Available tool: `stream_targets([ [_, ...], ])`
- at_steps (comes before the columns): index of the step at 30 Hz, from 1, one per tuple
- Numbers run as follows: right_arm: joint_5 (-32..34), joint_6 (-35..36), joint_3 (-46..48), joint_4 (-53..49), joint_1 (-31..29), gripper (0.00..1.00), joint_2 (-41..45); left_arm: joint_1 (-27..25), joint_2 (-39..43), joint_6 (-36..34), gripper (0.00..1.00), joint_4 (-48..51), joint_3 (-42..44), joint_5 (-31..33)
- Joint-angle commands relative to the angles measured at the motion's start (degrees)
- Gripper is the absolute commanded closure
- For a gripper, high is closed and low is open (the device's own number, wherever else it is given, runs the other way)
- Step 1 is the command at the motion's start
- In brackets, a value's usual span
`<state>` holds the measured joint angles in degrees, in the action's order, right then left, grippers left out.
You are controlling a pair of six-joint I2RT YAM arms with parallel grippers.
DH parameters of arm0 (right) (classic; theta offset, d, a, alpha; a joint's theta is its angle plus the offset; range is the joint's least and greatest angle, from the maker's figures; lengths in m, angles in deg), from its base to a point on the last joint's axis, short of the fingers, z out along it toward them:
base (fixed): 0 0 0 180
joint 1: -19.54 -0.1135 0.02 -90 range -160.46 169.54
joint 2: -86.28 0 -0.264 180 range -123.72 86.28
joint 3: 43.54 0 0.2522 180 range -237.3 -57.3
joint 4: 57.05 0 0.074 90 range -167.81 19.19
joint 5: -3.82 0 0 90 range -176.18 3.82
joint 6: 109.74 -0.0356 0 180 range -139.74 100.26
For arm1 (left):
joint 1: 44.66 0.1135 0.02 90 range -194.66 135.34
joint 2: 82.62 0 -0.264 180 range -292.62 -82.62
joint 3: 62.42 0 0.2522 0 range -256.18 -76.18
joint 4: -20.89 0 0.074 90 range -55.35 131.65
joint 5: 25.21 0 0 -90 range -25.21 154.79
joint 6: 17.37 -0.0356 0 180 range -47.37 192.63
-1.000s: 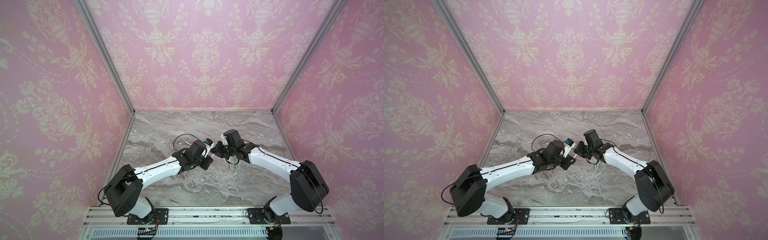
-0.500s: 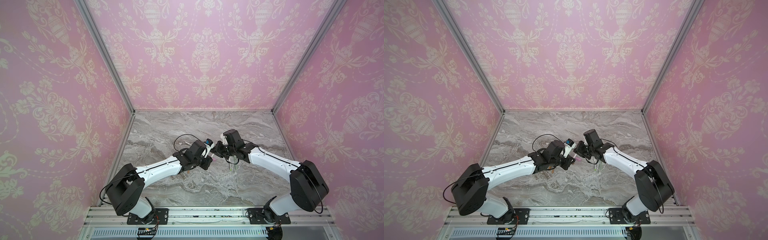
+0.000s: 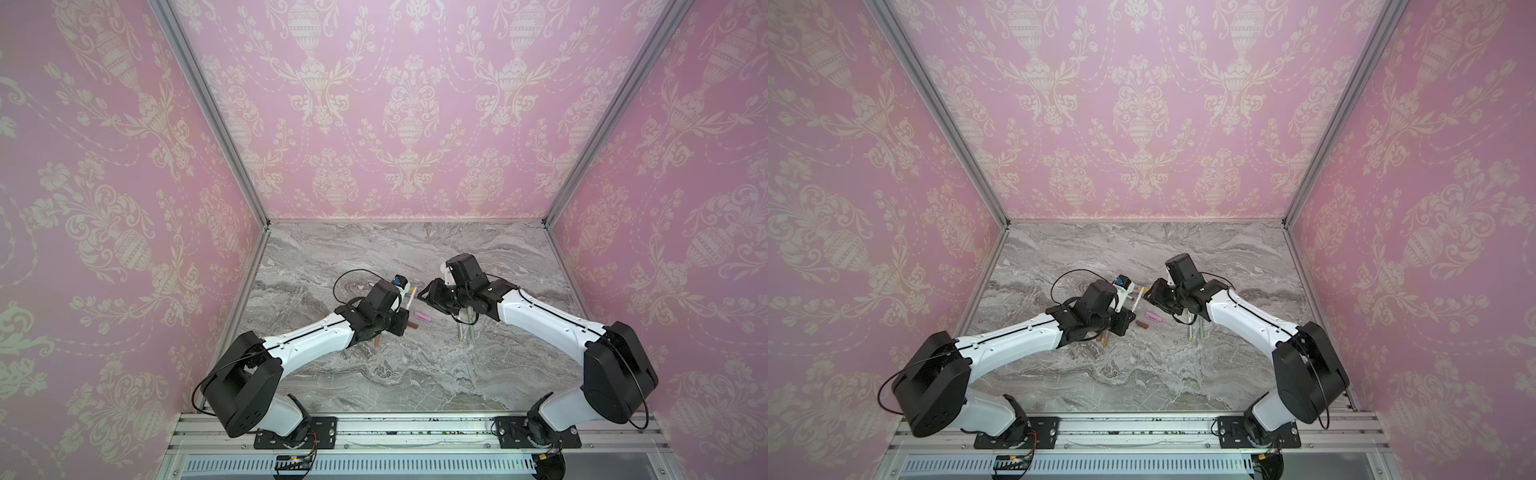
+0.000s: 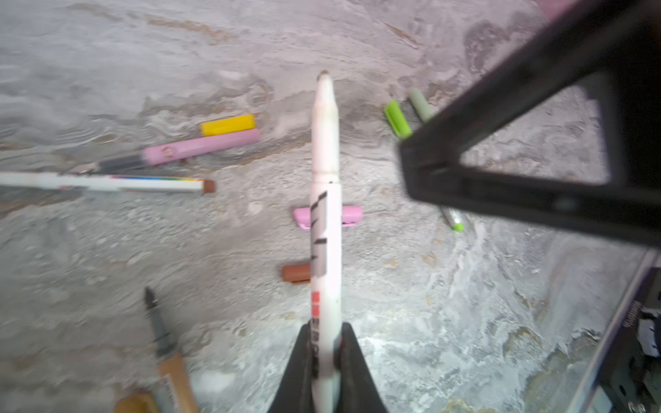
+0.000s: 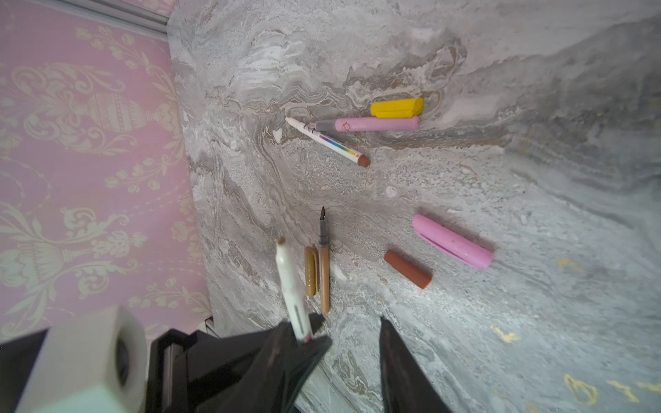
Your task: Insert the pens into the pen caps
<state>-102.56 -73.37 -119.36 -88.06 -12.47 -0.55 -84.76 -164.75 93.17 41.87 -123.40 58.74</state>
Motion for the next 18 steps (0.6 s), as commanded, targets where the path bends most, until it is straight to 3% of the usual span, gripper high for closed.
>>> stream_targets([
  [1, 3.7, 6.4, -6.6, -9.0, 0.3, 0.54, -0.9, 3.7, 4.3, 3.9, 1.00, 3.0, 2.1, 4.1],
  [9, 5.8, 17.2, -29.0, -27.6, 1.2, 0.47, -17.6, 8.7, 9.8, 3.4, 1.00, 4.7, 4.0, 3.1],
  [18, 0.0, 12.7, -43.0, -25.7, 1.3, 0.43, -34.6, 9.9, 12.2, 3.6, 1.00, 3.3, 4.9, 2.6],
])
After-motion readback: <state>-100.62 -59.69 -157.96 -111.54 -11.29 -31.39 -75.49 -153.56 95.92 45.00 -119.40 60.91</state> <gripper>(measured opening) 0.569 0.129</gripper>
